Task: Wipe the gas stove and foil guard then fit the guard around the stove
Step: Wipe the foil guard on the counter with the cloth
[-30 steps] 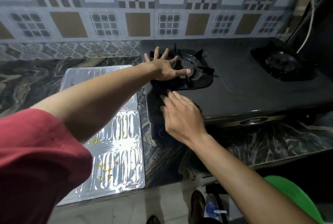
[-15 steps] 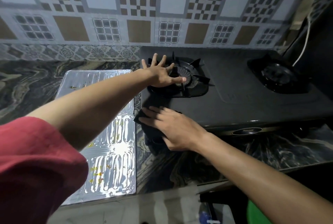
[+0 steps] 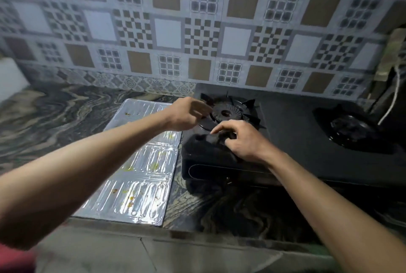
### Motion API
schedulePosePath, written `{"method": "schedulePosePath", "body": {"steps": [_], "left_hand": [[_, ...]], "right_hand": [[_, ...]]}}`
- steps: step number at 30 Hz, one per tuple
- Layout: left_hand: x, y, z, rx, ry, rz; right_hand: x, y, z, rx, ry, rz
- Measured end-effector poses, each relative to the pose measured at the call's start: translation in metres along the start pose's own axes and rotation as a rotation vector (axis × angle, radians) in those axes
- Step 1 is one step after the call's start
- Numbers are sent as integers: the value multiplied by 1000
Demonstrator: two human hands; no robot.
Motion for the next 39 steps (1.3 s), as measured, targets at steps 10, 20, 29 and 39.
{"method": "schedulePosePath", "body": {"steps": [10,20,29,39], "left_hand": [[0,-80,0,-50,-339,-159],[73,-99,-38,-257,-594,-294],[193,-62,-115,-235,-455,-145],[297,-8,-162,-97,-527,-181]], "right_hand": [[40,21,-11,137,249,-30],[58,68,61,51,384,-25],[76,174,144,-40,538,93],[79,268,197,61,389,262]]}}
Point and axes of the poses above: each hand's wrist, its own y-axis towards the middle knuckle, its own z-axis out of the palm, x = y × z, the point moved 2 cm from there along y, towards the middle knuckle
